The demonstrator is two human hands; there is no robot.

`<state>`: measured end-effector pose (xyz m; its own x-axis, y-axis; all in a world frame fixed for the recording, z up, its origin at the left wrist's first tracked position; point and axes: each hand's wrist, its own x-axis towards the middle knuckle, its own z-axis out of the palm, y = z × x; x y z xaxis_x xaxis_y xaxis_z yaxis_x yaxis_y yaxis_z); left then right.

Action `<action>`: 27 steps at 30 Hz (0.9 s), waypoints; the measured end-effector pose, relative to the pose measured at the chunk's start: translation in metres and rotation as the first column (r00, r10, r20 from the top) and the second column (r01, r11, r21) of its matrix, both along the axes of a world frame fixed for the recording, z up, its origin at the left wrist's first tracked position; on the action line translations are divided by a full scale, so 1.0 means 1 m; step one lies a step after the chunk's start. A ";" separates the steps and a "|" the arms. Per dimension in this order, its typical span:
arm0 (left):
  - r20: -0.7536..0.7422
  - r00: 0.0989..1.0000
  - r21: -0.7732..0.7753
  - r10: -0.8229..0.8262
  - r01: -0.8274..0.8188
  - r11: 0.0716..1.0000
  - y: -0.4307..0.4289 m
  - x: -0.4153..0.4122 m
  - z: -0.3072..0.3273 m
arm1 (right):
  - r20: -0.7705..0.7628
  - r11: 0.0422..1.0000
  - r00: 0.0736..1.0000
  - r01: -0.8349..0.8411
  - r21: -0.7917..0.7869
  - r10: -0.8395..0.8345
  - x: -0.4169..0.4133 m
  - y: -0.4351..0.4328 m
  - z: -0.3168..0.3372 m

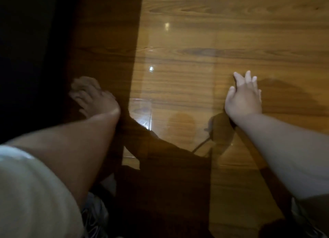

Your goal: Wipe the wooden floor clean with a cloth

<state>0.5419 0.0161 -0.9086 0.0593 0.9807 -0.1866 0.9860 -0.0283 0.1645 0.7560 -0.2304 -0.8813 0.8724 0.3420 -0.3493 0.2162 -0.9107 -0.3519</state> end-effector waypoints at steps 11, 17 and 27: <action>0.164 0.137 -0.020 -0.977 0.991 0.135 -0.128 -0.001 -0.001 | 0.004 0.999 0.999 0.041 -0.015 -0.041 -0.029 -0.041 0.006; -0.039 0.992 -0.035 -0.118 0.116 0.993 -0.049 -0.071 0.000 | -0.051 0.998 0.996 0.069 -0.014 -0.070 -0.045 -0.053 0.001; 0.144 -0.036 -0.163 -0.989 0.985 -0.059 -0.196 -0.016 0.003 | 0.011 0.999 0.999 0.038 0.021 -0.038 -0.075 -0.055 0.004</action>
<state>0.5259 -0.1797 -0.9053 0.9321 -0.1422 -0.3330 -0.0355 -0.9511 0.3067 0.6806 -0.2850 -0.8772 0.8887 0.3156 -0.3327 0.1855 -0.9109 -0.3686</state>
